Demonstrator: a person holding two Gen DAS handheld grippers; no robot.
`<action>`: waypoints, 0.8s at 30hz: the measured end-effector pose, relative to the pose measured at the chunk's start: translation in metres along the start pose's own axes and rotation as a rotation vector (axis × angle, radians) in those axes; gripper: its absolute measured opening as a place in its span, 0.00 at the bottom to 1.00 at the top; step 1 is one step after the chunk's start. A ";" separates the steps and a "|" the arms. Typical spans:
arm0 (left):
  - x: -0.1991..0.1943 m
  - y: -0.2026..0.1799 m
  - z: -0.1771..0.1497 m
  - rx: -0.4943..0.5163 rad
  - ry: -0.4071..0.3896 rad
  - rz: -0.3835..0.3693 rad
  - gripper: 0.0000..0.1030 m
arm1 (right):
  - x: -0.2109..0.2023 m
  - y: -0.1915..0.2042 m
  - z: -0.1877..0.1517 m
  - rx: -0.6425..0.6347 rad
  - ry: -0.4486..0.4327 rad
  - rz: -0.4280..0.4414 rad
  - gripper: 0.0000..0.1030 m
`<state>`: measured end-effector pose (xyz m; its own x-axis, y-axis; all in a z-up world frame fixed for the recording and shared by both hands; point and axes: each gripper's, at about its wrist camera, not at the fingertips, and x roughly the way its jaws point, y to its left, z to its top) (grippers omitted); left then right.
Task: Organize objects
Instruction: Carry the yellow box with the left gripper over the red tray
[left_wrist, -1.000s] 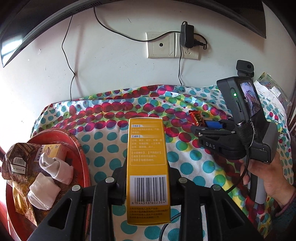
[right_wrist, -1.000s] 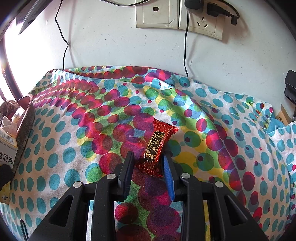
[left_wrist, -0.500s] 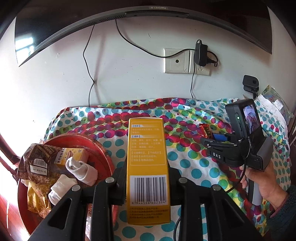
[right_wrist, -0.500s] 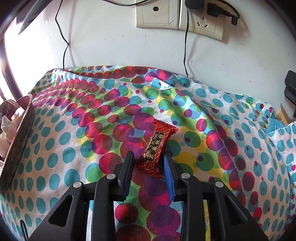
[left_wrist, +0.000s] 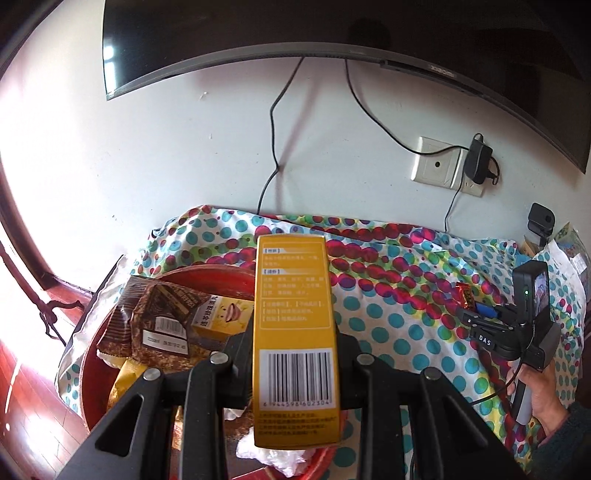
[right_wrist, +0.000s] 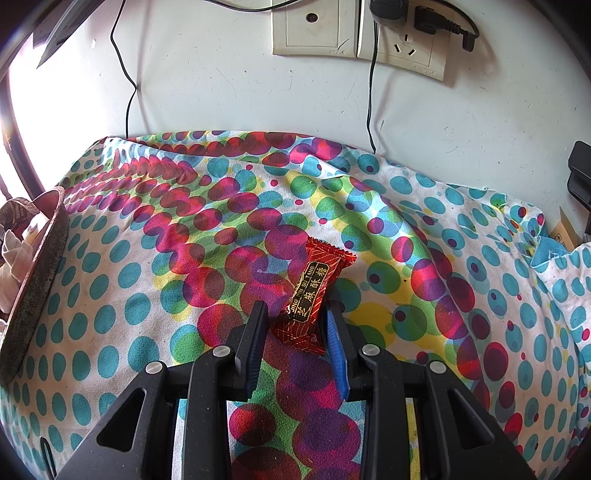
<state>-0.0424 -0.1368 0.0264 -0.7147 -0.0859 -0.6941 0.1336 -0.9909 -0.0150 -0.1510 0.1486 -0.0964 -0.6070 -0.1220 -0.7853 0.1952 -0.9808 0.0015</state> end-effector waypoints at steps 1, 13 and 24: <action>-0.001 0.007 0.001 -0.011 0.003 0.003 0.29 | 0.000 0.000 0.000 0.001 0.000 0.001 0.29; 0.013 0.074 -0.010 -0.055 0.116 0.038 0.29 | 0.000 0.001 0.000 0.000 0.000 0.000 0.29; 0.039 0.094 -0.031 -0.044 0.218 0.065 0.29 | 0.000 0.002 0.000 -0.002 0.000 -0.002 0.29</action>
<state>-0.0363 -0.2298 -0.0242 -0.5390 -0.1202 -0.8337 0.2079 -0.9781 0.0066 -0.1506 0.1465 -0.0960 -0.6075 -0.1202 -0.7852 0.1956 -0.9807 -0.0013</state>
